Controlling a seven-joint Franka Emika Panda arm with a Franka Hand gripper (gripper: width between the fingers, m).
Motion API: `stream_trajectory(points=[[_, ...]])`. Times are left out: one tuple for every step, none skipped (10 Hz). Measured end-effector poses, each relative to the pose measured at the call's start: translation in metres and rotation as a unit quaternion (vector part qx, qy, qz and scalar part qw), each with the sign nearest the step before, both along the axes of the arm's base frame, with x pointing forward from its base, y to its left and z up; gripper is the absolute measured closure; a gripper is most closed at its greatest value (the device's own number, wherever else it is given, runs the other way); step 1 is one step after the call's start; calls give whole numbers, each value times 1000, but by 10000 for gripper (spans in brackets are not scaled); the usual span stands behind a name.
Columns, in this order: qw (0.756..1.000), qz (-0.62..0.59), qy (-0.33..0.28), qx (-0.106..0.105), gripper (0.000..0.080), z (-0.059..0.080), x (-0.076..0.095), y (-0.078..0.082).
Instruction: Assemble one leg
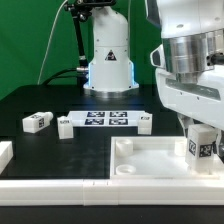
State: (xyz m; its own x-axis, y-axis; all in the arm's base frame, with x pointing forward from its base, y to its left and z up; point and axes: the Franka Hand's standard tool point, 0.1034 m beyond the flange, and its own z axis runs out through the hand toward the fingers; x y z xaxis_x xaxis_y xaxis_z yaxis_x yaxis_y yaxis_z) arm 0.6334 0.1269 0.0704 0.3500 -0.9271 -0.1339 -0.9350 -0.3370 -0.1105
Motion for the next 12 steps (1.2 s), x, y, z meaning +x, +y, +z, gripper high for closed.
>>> stream_trajectory(points=[[1000,22,2,0,152,0,0,1],[995,99,-2,-11,152,-1,-2,2],[979,200,-6,-26,150,0,-2,6],[960,277,-12,-31,150,0,0,6],[942,332,-20,-33,150,-2,1,3],[927,373,-26,-34,150,-3,2,-1],[911,409,-31,-37,150,-3,2,-3],[886,461,-39,-39,150,-3,3,-4],[860,507,-41,-42,150,1,3,-7],[832,551,-41,-47,150,4,3,-10],[805,589,-46,-49,150,5,4,-12],[789,610,-49,-49,150,4,4,-12]])
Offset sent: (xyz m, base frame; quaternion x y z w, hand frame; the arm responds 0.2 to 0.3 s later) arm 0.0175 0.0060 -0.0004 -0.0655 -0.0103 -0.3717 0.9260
